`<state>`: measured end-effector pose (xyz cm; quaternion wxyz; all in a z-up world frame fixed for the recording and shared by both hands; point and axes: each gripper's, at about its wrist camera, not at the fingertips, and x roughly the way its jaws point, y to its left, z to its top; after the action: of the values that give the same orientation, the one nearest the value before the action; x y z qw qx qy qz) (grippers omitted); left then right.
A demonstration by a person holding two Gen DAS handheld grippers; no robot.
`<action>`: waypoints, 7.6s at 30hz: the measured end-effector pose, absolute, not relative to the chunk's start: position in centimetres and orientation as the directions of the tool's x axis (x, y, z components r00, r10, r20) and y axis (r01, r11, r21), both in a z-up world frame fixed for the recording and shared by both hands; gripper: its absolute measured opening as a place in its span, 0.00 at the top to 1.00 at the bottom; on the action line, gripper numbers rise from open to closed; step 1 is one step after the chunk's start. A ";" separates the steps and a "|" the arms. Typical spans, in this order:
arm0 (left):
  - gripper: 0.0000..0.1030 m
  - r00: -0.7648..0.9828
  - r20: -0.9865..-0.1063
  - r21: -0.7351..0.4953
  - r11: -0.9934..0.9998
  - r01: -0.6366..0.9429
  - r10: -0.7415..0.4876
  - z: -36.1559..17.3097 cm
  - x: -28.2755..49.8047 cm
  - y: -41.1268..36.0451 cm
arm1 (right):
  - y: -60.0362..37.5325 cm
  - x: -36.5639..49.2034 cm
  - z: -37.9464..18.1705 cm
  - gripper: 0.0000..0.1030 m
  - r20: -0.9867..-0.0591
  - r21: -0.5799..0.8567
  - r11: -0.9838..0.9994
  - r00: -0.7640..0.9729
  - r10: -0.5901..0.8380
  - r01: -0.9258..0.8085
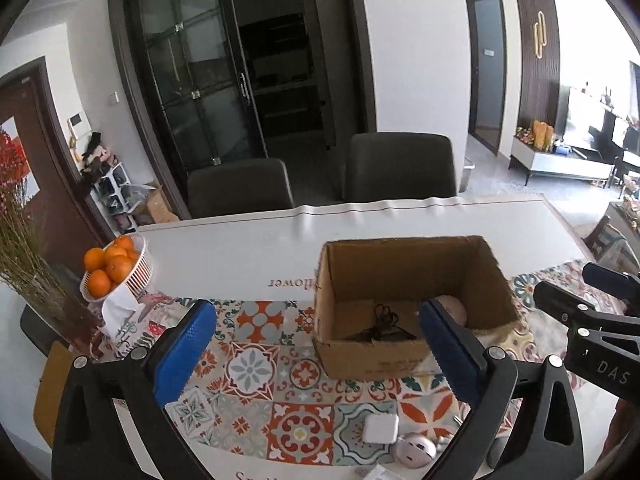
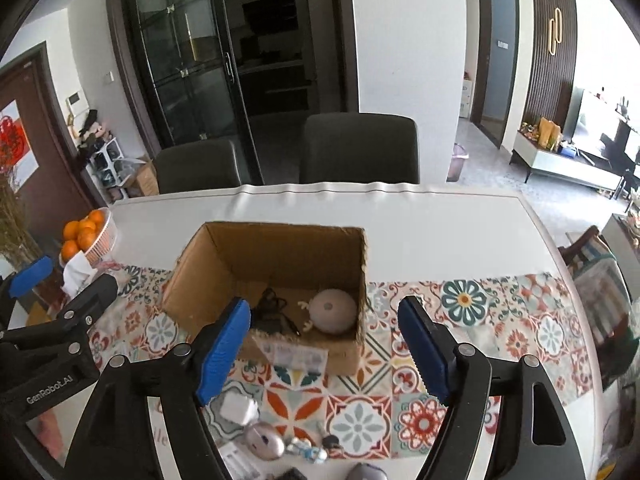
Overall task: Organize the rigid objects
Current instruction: 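Withdraw both tools from the box back toward the remaining table items, then grasp the grey Sika triangular case with the right tool, then grasp the white battery charger with the left tool while the right tool holds the Sika case, then carry the white battery charger and grey Sika case over the cardboard box with both tools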
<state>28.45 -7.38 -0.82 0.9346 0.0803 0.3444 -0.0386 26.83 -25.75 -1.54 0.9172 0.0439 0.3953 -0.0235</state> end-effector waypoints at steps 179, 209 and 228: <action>0.27 0.499 -0.842 0.078 0.870 0.488 -0.205 -18.3 17.9 -7.1 | -23.1 13.1 -16.8 0.46 -0.910 0.063 0.973 0.414 -0.035 0.220; 0.27 0.748 -0.648 0.069 0.966 0.248 -0.146 -3.4 22.7 -6.2 | -23.4 21.1 -3.8 0.45 -0.706 0.106 0.994 0.705 0.069 0.009; 0.27 0.696 -0.702 0.062 0.960 0.273 -0.153 -0.9 33.1 -9.0 | -25.5 31.0 -2.1 0.45 -0.744 0.124 0.992 0.661 0.097 -0.006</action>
<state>33.08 -9.02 -0.88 0.9173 0.0808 0.3724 -0.1161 30.97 -25.51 -2.12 0.9097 0.0554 0.4106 0.0285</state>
